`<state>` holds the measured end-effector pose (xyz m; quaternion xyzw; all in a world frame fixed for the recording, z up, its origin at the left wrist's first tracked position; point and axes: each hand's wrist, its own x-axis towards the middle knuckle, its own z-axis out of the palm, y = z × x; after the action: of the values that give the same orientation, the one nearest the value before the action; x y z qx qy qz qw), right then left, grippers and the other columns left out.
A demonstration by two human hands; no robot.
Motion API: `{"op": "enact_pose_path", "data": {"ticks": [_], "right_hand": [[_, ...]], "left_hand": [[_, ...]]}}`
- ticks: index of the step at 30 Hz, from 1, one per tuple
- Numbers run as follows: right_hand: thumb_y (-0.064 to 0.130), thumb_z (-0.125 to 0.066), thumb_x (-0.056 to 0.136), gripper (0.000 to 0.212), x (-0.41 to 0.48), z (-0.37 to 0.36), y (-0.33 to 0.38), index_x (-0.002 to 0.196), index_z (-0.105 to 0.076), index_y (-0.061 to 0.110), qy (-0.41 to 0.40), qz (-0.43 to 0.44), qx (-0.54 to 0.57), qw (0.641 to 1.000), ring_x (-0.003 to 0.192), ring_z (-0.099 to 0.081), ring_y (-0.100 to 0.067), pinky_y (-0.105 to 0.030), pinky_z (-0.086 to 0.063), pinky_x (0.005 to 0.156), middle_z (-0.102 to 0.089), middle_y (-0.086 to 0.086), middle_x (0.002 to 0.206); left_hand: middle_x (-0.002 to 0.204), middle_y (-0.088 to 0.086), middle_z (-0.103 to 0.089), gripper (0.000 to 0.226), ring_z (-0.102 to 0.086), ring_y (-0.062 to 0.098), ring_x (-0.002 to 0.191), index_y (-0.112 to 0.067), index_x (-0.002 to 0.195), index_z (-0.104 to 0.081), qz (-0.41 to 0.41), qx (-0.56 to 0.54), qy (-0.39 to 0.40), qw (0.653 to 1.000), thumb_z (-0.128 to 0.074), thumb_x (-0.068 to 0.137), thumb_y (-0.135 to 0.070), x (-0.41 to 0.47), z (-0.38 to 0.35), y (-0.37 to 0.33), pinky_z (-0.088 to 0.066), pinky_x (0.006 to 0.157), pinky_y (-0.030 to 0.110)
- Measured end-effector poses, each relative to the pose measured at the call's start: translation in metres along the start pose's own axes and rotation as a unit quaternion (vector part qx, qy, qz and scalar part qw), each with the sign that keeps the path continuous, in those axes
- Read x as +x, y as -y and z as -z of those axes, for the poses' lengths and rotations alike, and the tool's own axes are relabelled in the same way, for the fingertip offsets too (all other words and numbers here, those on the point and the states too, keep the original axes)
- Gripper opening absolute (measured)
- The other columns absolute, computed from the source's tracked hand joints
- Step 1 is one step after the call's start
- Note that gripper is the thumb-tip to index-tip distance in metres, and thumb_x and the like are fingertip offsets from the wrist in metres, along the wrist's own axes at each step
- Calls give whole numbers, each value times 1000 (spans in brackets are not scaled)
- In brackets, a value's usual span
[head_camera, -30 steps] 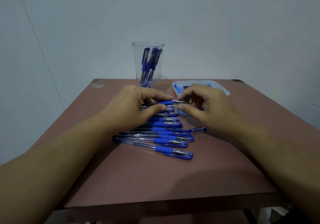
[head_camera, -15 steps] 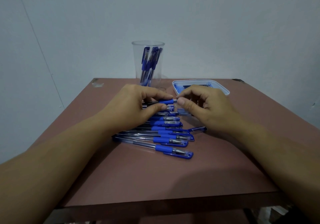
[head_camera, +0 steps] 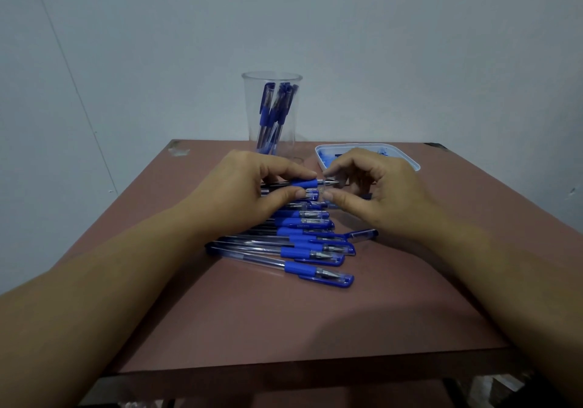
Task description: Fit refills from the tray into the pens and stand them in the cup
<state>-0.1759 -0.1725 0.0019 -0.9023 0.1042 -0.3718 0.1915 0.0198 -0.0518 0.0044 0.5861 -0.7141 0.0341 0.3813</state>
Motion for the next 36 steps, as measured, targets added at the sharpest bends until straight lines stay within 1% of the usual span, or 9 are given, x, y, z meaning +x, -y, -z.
{"op": "enact_pose_path", "data": {"ticks": [5, 9, 14, 17, 22, 24, 27, 33, 36], "right_hand": [[43, -61, 89, 2, 1, 1, 4, 90, -62, 43, 12, -23, 29, 999, 71, -61, -7, -17, -46, 62, -65, 24, 79], [28, -73, 85, 16, 0, 0, 2, 95, -65, 37, 14, -11, 25, 1000, 69, -60, -11, -19, -48, 62, -65, 12, 78], [43, -60, 86, 7, 0, -1, 6, 91, -64, 42, 16, -43, 54, 998, 68, -61, -5, -16, -47, 62, -67, 17, 76], [31, -65, 89, 11, 1, -2, 5, 88, -64, 42, 17, -35, 16, 999, 71, -62, -4, -13, -46, 63, -68, 18, 76], [18, -73, 85, 26, 1, 3, 3, 86, -63, 42, -3, -58, 40, 998, 69, -58, -2, -12, -45, 64, -65, 12, 75], [13, -72, 86, 29, 1, 8, -1, 86, -62, 41, -3, -74, 30, 997, 68, -56, 0, -10, -43, 65, -64, 14, 74], [13, -70, 88, 30, 1, 16, -7, 87, -63, 42, 40, -90, -29, 995, 77, -58, 2, -10, -42, 69, -63, 20, 81], [19, -61, 94, 31, 0, 19, 1, 87, -58, 49, 246, -107, -125, 955, 95, -53, 12, -7, -38, 79, -59, 26, 96], [17, -59, 95, 33, 1, 18, 3, 89, -58, 50, 268, -112, -115, 950, 98, -53, 11, -9, -39, 84, -58, 30, 98]], "left_hand": [[90, -32, -64, 31, -66, -2, 83, -41, 111, -68, -8, 2, 5, 1000, -74, 84, -26, 0, -1, -1, -47, 72, 7], [90, -34, -63, 31, -65, -5, 83, -40, 111, -69, -6, 4, 8, 1000, -74, 84, -27, 0, -1, 0, -50, 75, 10], [88, -35, -62, 33, -65, -5, 83, -45, 111, -66, -7, 2, 5, 1000, -74, 84, -27, 0, 0, -2, -48, 75, 7], [87, -37, -60, 30, -63, -10, 83, -40, 111, -69, 2, 7, 8, 1000, -74, 84, -26, 0, 0, -1, -46, 76, 4], [100, -22, -71, 28, -63, -7, 84, -36, 112, -71, 26, 3, -2, 1000, -73, 86, -27, 0, 1, 3, -48, 75, 8], [99, -24, -70, 29, -63, -5, 84, -39, 112, -70, 36, 5, 1, 999, -72, 86, -27, 0, 2, 3, -46, 73, 5], [101, -24, -69, 29, -63, -4, 83, -42, 112, -68, 48, 10, 3, 999, -71, 86, -29, 0, 3, 3, -45, 73, 4], [109, -18, -71, 29, -61, -9, 83, -37, 114, -70, 46, 25, 8, 999, -72, 86, -27, 0, 4, 5, -48, 76, 8], [109, -19, -71, 30, -60, -12, 82, -38, 113, -70, 47, 27, 9, 999, -73, 86, -27, 1, 4, 5, -48, 77, 10]]}}
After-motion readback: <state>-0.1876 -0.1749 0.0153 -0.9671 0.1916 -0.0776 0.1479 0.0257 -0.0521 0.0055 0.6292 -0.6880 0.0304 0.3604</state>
